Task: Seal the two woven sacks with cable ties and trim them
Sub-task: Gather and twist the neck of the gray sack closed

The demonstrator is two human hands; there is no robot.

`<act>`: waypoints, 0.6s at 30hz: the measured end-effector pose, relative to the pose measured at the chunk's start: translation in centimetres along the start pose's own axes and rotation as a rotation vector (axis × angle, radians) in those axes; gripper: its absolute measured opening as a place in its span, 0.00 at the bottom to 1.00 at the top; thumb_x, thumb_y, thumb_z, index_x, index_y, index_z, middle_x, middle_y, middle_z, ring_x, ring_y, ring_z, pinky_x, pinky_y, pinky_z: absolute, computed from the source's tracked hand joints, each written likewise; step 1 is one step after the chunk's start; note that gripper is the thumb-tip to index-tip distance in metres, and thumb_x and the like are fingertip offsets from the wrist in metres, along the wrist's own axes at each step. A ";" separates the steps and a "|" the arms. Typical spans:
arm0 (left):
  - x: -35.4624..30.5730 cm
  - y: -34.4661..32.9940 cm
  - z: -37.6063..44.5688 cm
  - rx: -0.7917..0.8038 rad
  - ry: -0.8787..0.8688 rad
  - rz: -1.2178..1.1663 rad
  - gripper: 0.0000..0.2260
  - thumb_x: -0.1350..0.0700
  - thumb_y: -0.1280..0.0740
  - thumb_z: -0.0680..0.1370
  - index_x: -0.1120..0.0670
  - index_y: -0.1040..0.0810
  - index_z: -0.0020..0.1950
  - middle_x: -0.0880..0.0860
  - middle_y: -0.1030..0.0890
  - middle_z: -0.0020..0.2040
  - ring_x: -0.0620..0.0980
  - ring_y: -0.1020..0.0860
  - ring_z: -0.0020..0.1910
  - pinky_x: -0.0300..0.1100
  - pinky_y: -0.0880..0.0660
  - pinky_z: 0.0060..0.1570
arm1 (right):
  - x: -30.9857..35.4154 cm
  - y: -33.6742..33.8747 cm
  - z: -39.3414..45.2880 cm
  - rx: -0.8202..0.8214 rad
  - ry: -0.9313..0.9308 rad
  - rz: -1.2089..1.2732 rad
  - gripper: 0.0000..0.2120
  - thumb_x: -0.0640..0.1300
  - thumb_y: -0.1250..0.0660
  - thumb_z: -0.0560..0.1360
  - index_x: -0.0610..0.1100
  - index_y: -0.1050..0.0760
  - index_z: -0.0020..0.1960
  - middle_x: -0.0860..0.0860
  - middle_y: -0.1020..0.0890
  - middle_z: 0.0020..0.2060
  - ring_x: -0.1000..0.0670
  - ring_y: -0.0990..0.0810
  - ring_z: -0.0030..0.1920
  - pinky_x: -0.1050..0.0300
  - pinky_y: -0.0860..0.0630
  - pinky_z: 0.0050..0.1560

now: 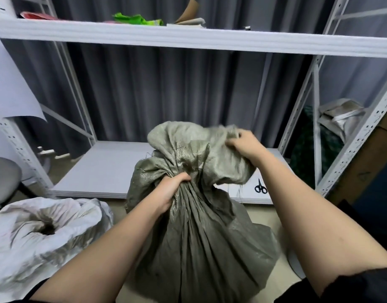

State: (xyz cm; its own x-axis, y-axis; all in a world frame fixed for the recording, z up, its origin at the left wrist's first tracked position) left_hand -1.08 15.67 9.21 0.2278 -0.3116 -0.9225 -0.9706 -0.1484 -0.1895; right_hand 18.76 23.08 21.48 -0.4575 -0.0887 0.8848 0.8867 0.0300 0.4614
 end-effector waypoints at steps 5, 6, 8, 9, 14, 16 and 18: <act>0.1 -2.5 -1.0 0.280 0.008 0.242 0.29 0.46 0.20 0.57 0.58 0.18 0.55 0.58 0.15 0.51 0.57 0.17 0.53 0.50 0.25 0.61 | 10.6 -1.3 -0.4 -0.055 0.500 -0.140 0.11 0.33 0.34 0.71 0.39 0.22 0.53 0.50 0.20 0.48 0.53 0.24 0.51 0.64 0.31 0.52; 0.1 -2.8 -1.0 0.275 -0.004 0.323 0.31 0.43 0.20 0.56 0.56 0.18 0.55 0.55 0.15 0.51 0.54 0.17 0.52 0.49 0.25 0.61 | 11.9 -2.3 -0.9 -0.019 0.563 -0.147 0.12 0.31 0.35 0.71 0.38 0.22 0.53 0.50 0.20 0.48 0.54 0.25 0.51 0.67 0.32 0.51; -0.2 -3.3 -1.0 0.216 -0.044 0.361 0.30 0.42 0.20 0.57 0.55 0.17 0.55 0.52 0.14 0.49 0.51 0.17 0.50 0.47 0.25 0.61 | 13.6 -4.3 -1.7 0.058 0.616 -0.101 0.13 0.29 0.37 0.70 0.39 0.22 0.52 0.53 0.22 0.46 0.57 0.25 0.49 0.69 0.33 0.50; -0.2 -3.4 -0.9 0.181 -0.063 0.314 0.30 0.43 0.21 0.58 0.56 0.17 0.55 0.51 0.14 0.49 0.50 0.17 0.50 0.47 0.25 0.61 | 14.0 -5.1 -2.0 0.082 0.611 -0.063 0.14 0.28 0.37 0.70 0.40 0.23 0.52 0.54 0.22 0.45 0.59 0.25 0.46 0.71 0.34 0.50; 0.0 -3.7 -0.5 0.089 -0.054 0.019 0.17 0.56 0.30 0.74 0.61 0.21 0.60 0.54 0.16 0.47 0.51 0.17 0.45 0.43 0.22 0.51 | 15.4 -6.0 -3.0 0.125 0.534 0.188 0.19 0.24 0.41 0.68 0.41 0.24 0.52 0.54 0.23 0.42 0.61 0.27 0.41 0.74 0.32 0.43; -0.2 -3.6 -0.5 0.087 -0.063 -0.063 0.13 0.58 0.36 0.78 0.59 0.23 0.61 0.53 0.17 0.46 0.48 0.17 0.41 0.39 0.21 0.40 | 15.5 -5.7 -2.9 0.174 0.514 0.168 0.18 0.27 0.39 0.69 0.42 0.24 0.55 0.52 0.22 0.48 0.59 0.25 0.46 0.73 0.31 0.48; -0.2 -3.3 -0.4 0.091 -0.055 -0.149 0.11 0.57 0.39 0.80 0.57 0.24 0.61 0.53 0.17 0.46 0.46 0.17 0.40 0.37 0.21 0.35 | 14.8 -5.9 -2.9 0.303 0.445 0.147 0.21 0.35 0.35 0.73 0.44 0.28 0.65 0.52 0.24 0.59 0.56 0.25 0.57 0.68 0.31 0.58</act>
State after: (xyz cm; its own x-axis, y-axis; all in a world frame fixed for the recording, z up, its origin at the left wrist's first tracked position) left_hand 2.13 15.82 10.14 0.3677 -0.2406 -0.8983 -0.9299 -0.1027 -0.3532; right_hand 6.91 18.72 31.69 -0.2001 -0.4716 0.8588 0.8500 0.3524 0.3915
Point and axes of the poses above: each hand's wrist, its own z-axis towards the middle knuckle, its own y-axis out of the back of the hand, x = y × z, the point moved 8 cm from there along z, towards the middle knuckle
